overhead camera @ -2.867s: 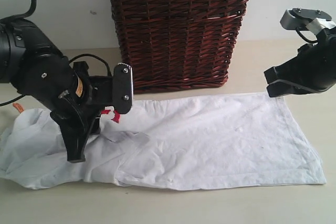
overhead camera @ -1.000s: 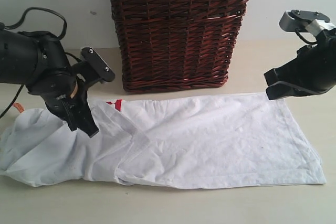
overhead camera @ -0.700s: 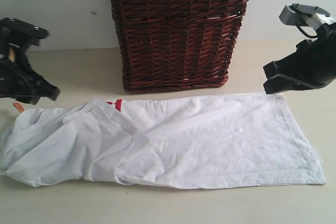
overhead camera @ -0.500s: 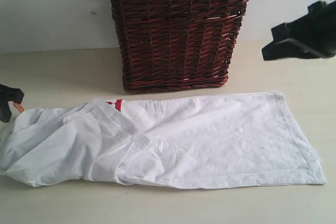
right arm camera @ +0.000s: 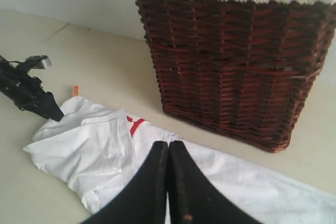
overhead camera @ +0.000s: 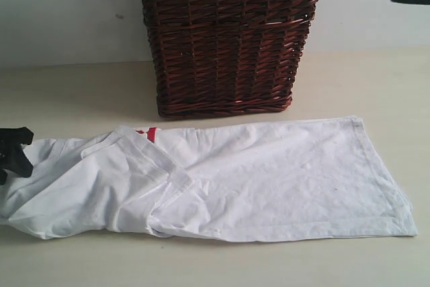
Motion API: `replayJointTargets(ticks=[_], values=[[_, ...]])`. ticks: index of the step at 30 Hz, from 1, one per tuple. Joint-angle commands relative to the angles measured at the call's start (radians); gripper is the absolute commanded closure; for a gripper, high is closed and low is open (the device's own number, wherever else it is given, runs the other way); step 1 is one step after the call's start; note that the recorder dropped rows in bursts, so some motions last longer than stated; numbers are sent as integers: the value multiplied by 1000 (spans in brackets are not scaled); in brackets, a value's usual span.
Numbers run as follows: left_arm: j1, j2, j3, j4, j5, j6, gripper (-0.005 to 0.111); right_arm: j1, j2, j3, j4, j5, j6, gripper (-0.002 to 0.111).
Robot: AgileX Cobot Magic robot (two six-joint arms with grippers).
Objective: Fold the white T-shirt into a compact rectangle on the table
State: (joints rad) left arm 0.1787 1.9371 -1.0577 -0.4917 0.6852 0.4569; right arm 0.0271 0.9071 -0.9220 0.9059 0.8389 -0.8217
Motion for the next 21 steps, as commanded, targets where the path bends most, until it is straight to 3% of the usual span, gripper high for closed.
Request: replayJointTargets(ticks=[1,5,8,12,21], values=[[0,42,-15,-20,-6,11,54,-4,-193,76,23,-35,-32,108],[0,53,-24,-14,1,14,43,-4,-357,161,9,-134,-30,108],[0,48,-76,43,81,11,39,-4,-458,218,9,-172,-30,108],[0,10,-120,127,114,-26,38,-4,-550,278,9,-204,-30,108],[-2,91,-120,83,86,29,38,-4,-665,305,9,-183,-23,108]])
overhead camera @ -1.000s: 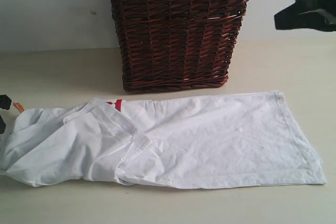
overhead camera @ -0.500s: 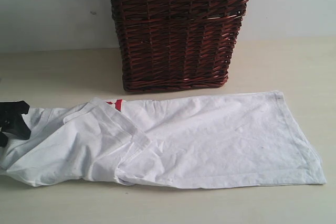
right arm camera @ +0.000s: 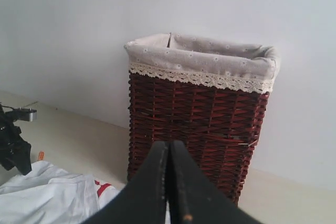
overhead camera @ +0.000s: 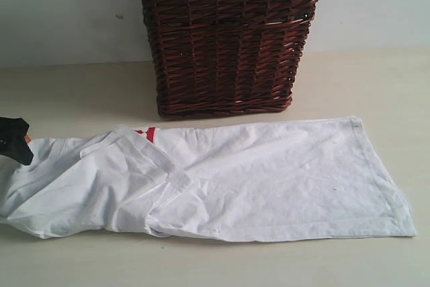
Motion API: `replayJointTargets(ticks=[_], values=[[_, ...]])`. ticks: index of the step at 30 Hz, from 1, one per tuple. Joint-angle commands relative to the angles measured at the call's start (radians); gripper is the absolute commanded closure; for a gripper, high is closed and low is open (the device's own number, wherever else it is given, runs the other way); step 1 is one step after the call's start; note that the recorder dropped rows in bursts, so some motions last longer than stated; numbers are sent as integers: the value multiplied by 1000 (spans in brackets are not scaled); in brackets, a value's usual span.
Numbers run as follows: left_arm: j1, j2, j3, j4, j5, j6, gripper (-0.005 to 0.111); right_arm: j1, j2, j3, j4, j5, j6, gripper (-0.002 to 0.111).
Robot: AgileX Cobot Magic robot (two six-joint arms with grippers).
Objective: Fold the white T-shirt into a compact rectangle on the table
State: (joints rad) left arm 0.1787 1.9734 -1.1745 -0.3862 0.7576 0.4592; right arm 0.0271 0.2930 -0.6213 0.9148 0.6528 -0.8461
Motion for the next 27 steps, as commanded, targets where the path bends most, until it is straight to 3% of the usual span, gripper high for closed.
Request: replayJointTargets(ticks=[1,8,11,17,22,25,27], values=[[-2,69,-3,-23,13,27,38,-4,-65,4,-6,3,1,108],[-6,119,-3,-101,39,84,43,-4,-128,7,-39,1,12,108],[-14,126,-3,-128,80,108,59,-4,-130,20,-39,-9,14,108],[-19,129,-3,-127,151,114,107,-4,-130,26,-39,-16,29,108],[-17,104,-3,-92,141,48,107,-4,-130,26,-39,-4,29,108],[-4,50,-3,47,107,-93,107,-4,-130,26,-39,5,29,108],[9,-1,-13,233,90,-245,107,-4,-130,26,-39,5,29,108]])
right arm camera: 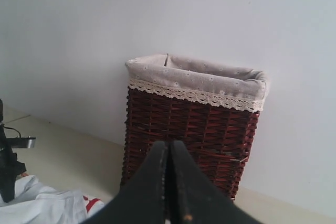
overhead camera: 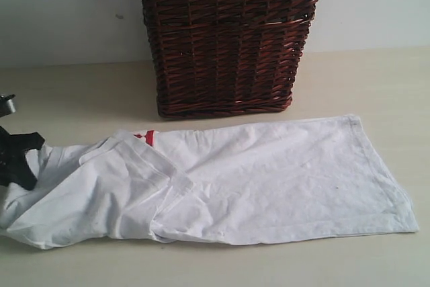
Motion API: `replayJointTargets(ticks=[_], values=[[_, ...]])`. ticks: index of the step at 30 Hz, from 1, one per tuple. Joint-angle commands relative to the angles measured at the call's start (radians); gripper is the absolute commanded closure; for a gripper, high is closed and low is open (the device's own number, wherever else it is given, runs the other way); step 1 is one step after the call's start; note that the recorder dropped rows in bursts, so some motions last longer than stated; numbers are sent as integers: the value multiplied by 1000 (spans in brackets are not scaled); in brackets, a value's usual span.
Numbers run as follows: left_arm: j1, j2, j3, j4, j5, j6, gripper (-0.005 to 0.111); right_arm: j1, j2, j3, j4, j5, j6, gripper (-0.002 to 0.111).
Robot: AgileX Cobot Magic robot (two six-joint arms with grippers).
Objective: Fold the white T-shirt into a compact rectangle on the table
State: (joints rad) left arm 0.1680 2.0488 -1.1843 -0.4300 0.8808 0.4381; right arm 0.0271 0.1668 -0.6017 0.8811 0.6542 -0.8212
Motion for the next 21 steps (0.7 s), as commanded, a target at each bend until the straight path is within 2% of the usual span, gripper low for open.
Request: replayJointTargets(ticks=[1,2,5,7,9,11,12,13,16,18,19,20,21], values=[[32,-118,-24,396,-22,-324,107,-4,-4,6,-5,3,4,108],[39,-159,-49,484,-6,-389,107,-4,-4,6,-5,3,4,108],[29,-239,-110,469,-6,-438,107,-4,-4,6,-5,5,8,108],[-26,-284,-155,399,-2,-429,107,-4,-4,6,-5,5,11,108],[-116,-321,-196,274,11,-366,107,-4,-4,6,-5,5,12,108],[-226,-339,-218,101,17,-290,107,-4,-4,6,-5,9,12,108],[-308,-340,-222,32,17,-251,107,-4,-4,6,-5,9,12,108],[-356,-340,-222,0,5,-247,107,-4,-4,6,-5,9,12,108],[-605,-290,-222,-4,-62,-250,107,-4,-4,6,-5,31,14,108],[-727,-244,-222,-1,-105,-247,107,-4,-4,6,-5,51,14,108],[-831,-196,-222,3,-161,-218,107,-4,-4,6,-5,59,14,108],[-868,-178,-222,3,-200,-211,107,-4,-4,6,-5,59,14,108],[-951,-135,-222,3,-278,-209,105,-4,-4,6,-5,59,14,108]])
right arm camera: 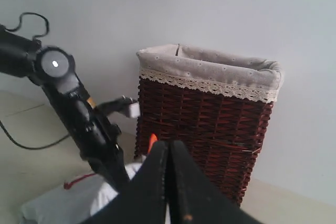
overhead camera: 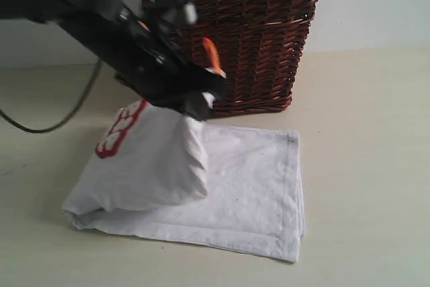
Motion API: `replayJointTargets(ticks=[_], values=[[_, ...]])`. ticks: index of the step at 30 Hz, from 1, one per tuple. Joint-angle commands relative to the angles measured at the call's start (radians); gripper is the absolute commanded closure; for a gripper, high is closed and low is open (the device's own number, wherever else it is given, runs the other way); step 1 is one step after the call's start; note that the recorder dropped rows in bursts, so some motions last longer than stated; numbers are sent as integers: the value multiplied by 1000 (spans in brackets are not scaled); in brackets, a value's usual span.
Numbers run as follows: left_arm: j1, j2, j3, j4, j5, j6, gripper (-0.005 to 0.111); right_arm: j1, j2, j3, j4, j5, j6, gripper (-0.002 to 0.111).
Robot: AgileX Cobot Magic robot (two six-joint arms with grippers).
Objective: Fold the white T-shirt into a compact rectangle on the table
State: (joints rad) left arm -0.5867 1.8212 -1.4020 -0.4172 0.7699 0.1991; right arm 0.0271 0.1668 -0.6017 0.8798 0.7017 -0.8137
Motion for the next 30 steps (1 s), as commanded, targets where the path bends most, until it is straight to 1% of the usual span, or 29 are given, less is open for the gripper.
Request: replayJointTargets(ticks=[1,2,3,4,5,6,7,8,9,11,13,16,17,20,24,26,28,30], values=[[-231,111,-5,3,-212,39,103,-4,-4,6,-4,11,7,108],[-282,139,-10,37,-265,42,94,-4,-4,6,-4,11,7,108],[-315,164,-22,71,-277,42,77,-4,-4,6,-4,13,7,108],[-323,170,-27,80,-277,42,69,-4,-4,6,-4,15,9,108],[-331,175,-31,94,-283,34,45,-4,-4,6,-4,14,14,108],[-331,175,-31,100,-286,26,39,-4,-4,6,-4,14,14,108],[-321,167,-31,102,-286,25,35,-4,-4,6,-4,17,14,108],[-318,163,-31,109,-283,25,37,-4,-4,6,-4,22,14,108],[-301,137,-31,140,-269,25,45,-4,-4,6,-4,35,14,108],[-284,107,-31,162,-233,25,56,-4,-4,6,-6,50,14,108],[-264,77,-31,164,-188,25,71,-4,-4,6,-13,57,14,108],[-248,71,-28,165,-75,30,102,-4,-4,6,-17,57,16,108],[-248,82,-20,167,-37,46,106,-4,-4,6,-17,57,16,108],[-252,134,11,167,21,82,106,-4,-4,6,-17,57,16,108],[-252,214,21,155,21,82,106,-4,-4,6,-26,59,30,108],[-252,247,21,89,41,120,106,-4,-4,6,-33,61,33,108],[-252,272,21,17,87,203,106,-4,-4,6,-46,59,42,108],[-252,282,21,-14,110,241,106,-4,-4,6,-48,59,54,108]])
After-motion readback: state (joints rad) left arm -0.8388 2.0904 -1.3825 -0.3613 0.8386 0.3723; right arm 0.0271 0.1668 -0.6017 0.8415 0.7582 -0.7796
